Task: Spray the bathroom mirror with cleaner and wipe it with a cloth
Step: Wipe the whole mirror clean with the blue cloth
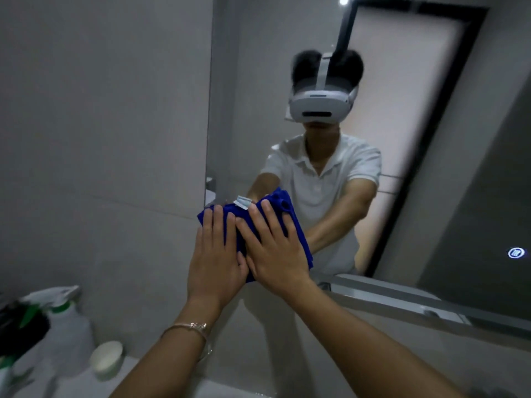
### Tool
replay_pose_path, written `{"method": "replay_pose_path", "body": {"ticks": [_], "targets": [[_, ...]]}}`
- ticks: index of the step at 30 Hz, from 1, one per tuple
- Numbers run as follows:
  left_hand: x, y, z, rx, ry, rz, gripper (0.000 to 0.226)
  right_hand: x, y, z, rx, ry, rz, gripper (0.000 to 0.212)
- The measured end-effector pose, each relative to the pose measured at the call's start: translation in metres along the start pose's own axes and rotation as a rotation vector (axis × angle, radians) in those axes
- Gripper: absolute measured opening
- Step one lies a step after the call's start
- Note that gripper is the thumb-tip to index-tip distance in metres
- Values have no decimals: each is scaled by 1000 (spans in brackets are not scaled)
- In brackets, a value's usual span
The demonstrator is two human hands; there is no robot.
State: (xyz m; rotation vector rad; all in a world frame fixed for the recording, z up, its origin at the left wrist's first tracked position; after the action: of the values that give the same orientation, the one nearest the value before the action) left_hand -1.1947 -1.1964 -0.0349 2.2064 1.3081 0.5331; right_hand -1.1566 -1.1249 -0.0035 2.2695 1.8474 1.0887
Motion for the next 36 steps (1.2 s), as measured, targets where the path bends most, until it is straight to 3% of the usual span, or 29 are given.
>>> {"method": "replay_pose_path", "body": {"ticks": [12, 17, 22, 26, 30, 36], "targets": [[-31, -20, 20, -28, 84, 300, 72, -40, -13, 0, 17, 194, 81, 54], [-38, 15, -29, 33, 63, 339, 74, -20, 22, -62, 109, 268, 14, 44], [-26, 97, -130, 171, 69, 267, 78, 48, 74, -154, 212, 215, 61, 45], [24, 156, -195, 267, 18, 172, 81, 128, 121, -186, 289, 85, 51, 45], [82, 175, -217, 324, -91, 172, 80, 188, 142, -168, 345, -59, 50, 46], [116, 144, -180, 341, -193, 161, 80, 195, 129, -107, 340, -118, -17, 49]]}}
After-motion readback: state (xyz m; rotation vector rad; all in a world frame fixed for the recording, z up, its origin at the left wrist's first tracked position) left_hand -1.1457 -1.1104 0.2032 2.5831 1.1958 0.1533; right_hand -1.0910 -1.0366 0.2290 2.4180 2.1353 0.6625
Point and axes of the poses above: each hand's wrist, its own z-axis away from the middle knuckle, its own y-axis out of the back of the hand, x = y × z, the point moved 9 cm from there along -z, towards the middle knuckle, and after that the axes turned 1 degree about x, right-handed, at the moved point
